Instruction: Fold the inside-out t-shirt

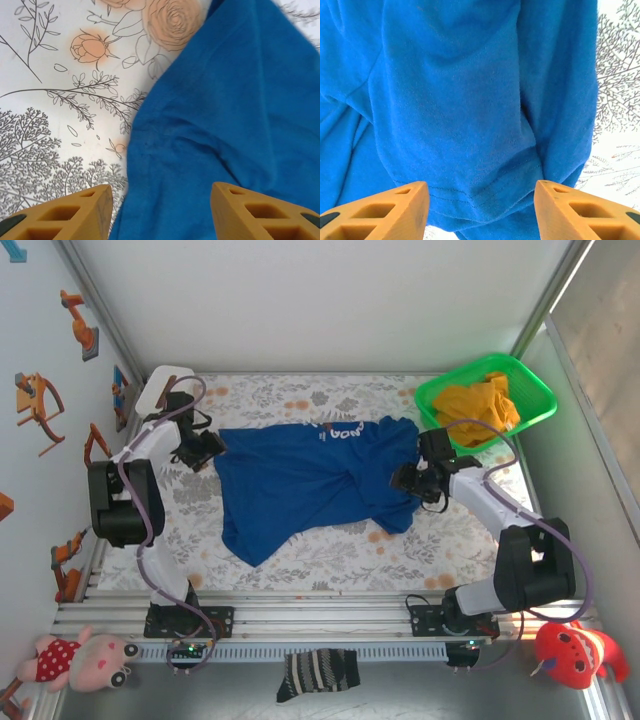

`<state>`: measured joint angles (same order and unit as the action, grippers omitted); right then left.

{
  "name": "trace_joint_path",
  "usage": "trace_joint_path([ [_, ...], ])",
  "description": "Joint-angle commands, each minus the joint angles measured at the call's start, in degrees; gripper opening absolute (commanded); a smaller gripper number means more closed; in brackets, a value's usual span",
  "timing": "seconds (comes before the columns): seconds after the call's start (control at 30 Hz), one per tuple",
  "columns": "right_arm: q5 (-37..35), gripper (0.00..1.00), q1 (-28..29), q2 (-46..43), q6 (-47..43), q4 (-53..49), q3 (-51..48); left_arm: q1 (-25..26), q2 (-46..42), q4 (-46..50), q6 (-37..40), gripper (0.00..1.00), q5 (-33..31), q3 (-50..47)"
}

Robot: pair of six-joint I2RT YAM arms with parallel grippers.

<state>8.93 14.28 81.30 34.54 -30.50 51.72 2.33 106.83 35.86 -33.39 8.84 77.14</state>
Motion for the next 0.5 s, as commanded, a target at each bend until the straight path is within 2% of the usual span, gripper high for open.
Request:
trace_joint_path([
  [0.0, -2.31, 0.57, 1.09, -0.03, 0.98, 1.54, -1.45, 0.26, 1.31, 1.21, 1.71, 0.52, -1.27, 0.81],
  [0.2, -2.32, 0.56, 1.47, 3.09, 1.47, 3.65, -1.89, 0.35, 2.70, 0.82, 1.79, 0.52, -1.46, 1.18],
  [0.33, -0.82, 0.49, 1.71, 5.91, 1.52, 5.02, -0.79, 0.35, 3.37, 0.79, 2.01, 0.50, -1.80, 1.52],
  [0.37, -0.46, 0.42, 1.71, 6.26, 1.55, 5.22, -0.50, 0.34, 3.54, 0.66, 2.08, 0.49, -1.83, 1.50],
  [0.47, -0.14, 0.09, 1.69, 6.18, 1.49, 5.03, 0.26, 0.36, 4.15, 0.53, 2.04, 0.46, -1.72, 1.78],
])
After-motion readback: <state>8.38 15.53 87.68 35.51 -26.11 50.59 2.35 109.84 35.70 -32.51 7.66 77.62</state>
